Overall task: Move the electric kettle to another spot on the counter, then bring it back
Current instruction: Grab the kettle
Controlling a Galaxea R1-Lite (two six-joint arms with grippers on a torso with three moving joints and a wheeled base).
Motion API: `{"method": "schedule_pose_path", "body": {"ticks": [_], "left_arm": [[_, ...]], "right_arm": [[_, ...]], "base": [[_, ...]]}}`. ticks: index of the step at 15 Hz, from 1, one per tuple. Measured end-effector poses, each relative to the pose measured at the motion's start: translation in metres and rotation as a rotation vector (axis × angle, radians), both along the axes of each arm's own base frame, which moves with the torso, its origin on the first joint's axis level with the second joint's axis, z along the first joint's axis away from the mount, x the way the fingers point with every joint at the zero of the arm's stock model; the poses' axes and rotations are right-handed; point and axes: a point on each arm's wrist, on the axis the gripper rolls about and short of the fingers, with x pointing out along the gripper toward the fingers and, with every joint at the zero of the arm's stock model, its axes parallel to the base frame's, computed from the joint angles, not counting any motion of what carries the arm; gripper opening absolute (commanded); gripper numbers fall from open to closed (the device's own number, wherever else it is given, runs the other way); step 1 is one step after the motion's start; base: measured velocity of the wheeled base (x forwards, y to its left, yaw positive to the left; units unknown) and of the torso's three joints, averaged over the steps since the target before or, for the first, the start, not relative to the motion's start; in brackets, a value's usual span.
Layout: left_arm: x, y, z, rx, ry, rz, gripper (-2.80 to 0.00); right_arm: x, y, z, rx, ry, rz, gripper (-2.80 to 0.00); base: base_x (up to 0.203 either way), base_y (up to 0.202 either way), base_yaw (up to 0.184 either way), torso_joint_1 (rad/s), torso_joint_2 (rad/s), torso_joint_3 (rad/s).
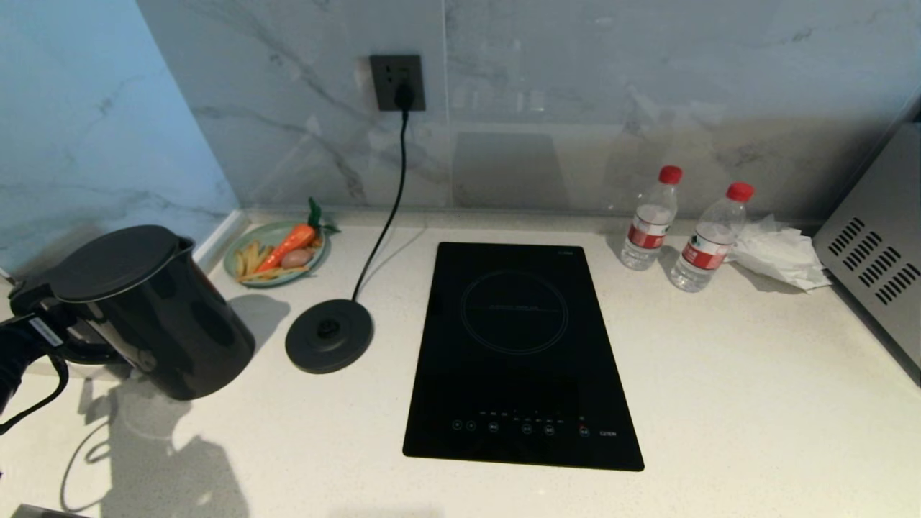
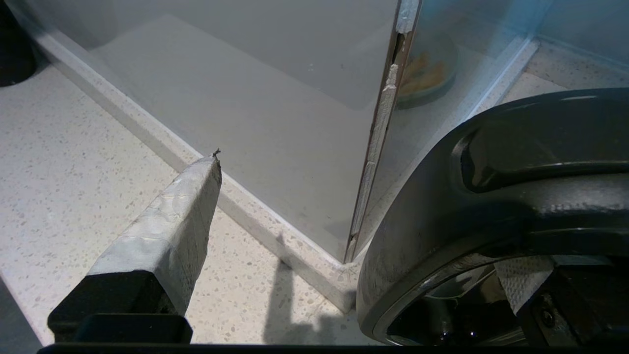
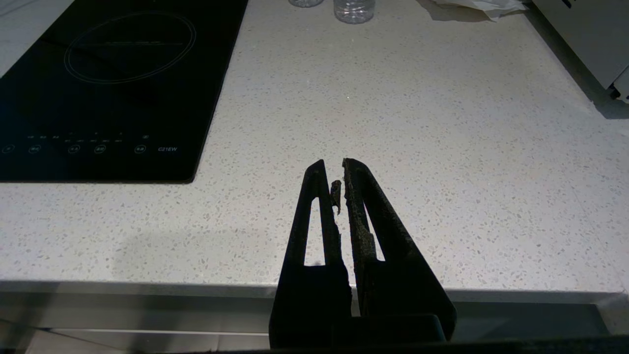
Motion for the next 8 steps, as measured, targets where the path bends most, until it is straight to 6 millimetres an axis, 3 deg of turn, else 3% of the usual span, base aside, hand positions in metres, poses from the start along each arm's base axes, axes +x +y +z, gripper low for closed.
{"method": "schedule_pose_path", "body": {"ticks": [2,3,8], "left_arm": [[0.0015,-0.0022,0.0004,-0.002,-0.004,-0.007,0.00],[0.0018,-0.0026,0.0004,-0.002,-0.005,-0.009,-2.80],[0.0026,-0.0021,-0.0009,-0.004,-0.002,0.010,-2.80]], "right_arm": [[0.0000,0.0000,0.0000,0.000,0.000,0.000,-2.80],[0.0000,0.0000,0.0000,0.000,0.000,0.000,-2.80],[0.0000,0.0000,0.0000,0.000,0.000,-0.001,-2.80]], "base": [[0.000,0.000,0.000,0.000,0.00,0.000],[0.000,0.000,0.000,0.000,0.00,0.000],[0.000,0.000,0.000,0.000,0.00,0.000]]}}
